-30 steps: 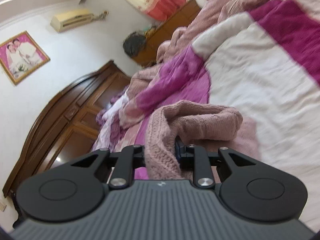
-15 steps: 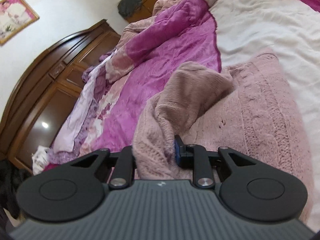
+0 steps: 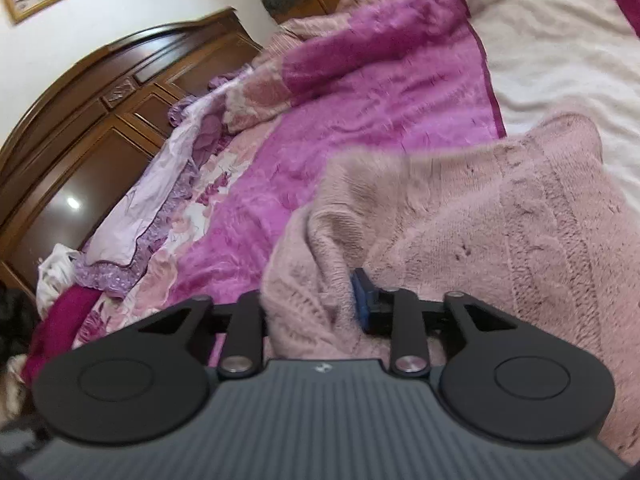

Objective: Fold small clothes

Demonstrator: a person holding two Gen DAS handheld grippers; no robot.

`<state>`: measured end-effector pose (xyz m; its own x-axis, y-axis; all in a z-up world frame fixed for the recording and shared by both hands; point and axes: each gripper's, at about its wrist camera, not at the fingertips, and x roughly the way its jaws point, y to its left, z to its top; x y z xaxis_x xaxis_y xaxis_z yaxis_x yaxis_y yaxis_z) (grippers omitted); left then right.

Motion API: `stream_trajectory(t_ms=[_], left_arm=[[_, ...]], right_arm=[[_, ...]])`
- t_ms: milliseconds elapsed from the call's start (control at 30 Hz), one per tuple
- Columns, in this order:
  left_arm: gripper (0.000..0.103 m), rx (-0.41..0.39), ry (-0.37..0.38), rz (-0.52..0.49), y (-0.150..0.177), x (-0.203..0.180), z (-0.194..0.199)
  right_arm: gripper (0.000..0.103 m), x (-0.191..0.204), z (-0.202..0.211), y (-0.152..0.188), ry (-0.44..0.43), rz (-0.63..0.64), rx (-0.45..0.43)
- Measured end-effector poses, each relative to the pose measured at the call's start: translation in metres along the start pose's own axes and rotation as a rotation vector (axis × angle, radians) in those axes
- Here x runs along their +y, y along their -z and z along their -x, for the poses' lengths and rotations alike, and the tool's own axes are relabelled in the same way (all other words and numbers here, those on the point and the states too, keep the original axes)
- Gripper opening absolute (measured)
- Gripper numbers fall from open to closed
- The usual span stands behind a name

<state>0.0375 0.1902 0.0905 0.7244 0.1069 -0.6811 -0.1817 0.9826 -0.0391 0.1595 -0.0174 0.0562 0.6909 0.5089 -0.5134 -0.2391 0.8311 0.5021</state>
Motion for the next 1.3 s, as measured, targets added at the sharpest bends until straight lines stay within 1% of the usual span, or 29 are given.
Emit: stream_trajectory(t_ms=[33,67,133,233,300,400,533,667,733,867,933,1067,1200,1233,1300], left_arm=[[0.062,0.0,0.001,0.004,0.0,0.001,0.001],[0.062,0.0,0.004,0.007,0.0,0.002,0.001],[0.062,0.0,0.006,0.01,-0.002,0.002,0.002],[0.062,-0.01,0.004,0.004,-0.006,-0.002,0.004],[0.062,-0.022,0.012,-0.001,-0.009,-0.006,0.007],[0.062,-0.035,0.034,-0.016,-0.015,-0.017,0.011],[0.062,-0.055,0.082,-0.052,-0.023,-0.039,0.016],[0.062,-0.081,0.144,-0.083,-0.035,-0.066,0.016],[0.062,-0.09,0.181,-0.088,-0.04,-0.077,0.012],[0.062,-0.066,0.258,-0.072,-0.053,-0.097,-0.013],[0.062,-0.061,0.262,-0.083,-0.056,-0.104,-0.028],[0.062,-0.051,0.239,-0.122,-0.062,-0.12,-0.058],[0.062,-0.029,0.188,-0.135,-0.063,-0.128,-0.087],[0.062,-0.019,0.187,-0.132,-0.062,-0.13,-0.094],[0.06,-0.008,0.218,-0.122,-0.059,-0.128,-0.102]], right_arm=[[0.047,0.003,0.003,0.001,-0.007,0.012,-0.007],[0.053,0.006,0.008,0.001,-0.022,0.019,-0.005],[0.056,0.011,0.018,-0.001,-0.062,0.035,-0.006],[0.056,0.015,0.042,-0.003,-0.108,0.072,-0.041],[0.056,0.014,0.058,-0.004,-0.112,0.088,-0.068],[0.056,0.004,0.079,-0.003,-0.082,0.097,-0.103],[0.056,-0.02,0.101,-0.002,0.023,0.093,-0.157],[0.057,-0.049,0.115,-0.003,0.109,0.035,-0.192],[0.057,-0.064,0.117,-0.003,0.143,-0.003,-0.193],[0.057,-0.086,0.118,0.001,0.195,-0.066,-0.194],[0.057,-0.096,0.117,0.003,0.209,-0.088,-0.191],[0.057,-0.107,0.113,0.005,0.221,-0.119,-0.184],[0.057,-0.112,0.107,0.009,0.221,-0.13,-0.17],[0.057,-0.113,0.105,0.01,0.219,-0.129,-0.167],[0.057,-0.114,0.102,0.013,0.216,-0.126,-0.165]])
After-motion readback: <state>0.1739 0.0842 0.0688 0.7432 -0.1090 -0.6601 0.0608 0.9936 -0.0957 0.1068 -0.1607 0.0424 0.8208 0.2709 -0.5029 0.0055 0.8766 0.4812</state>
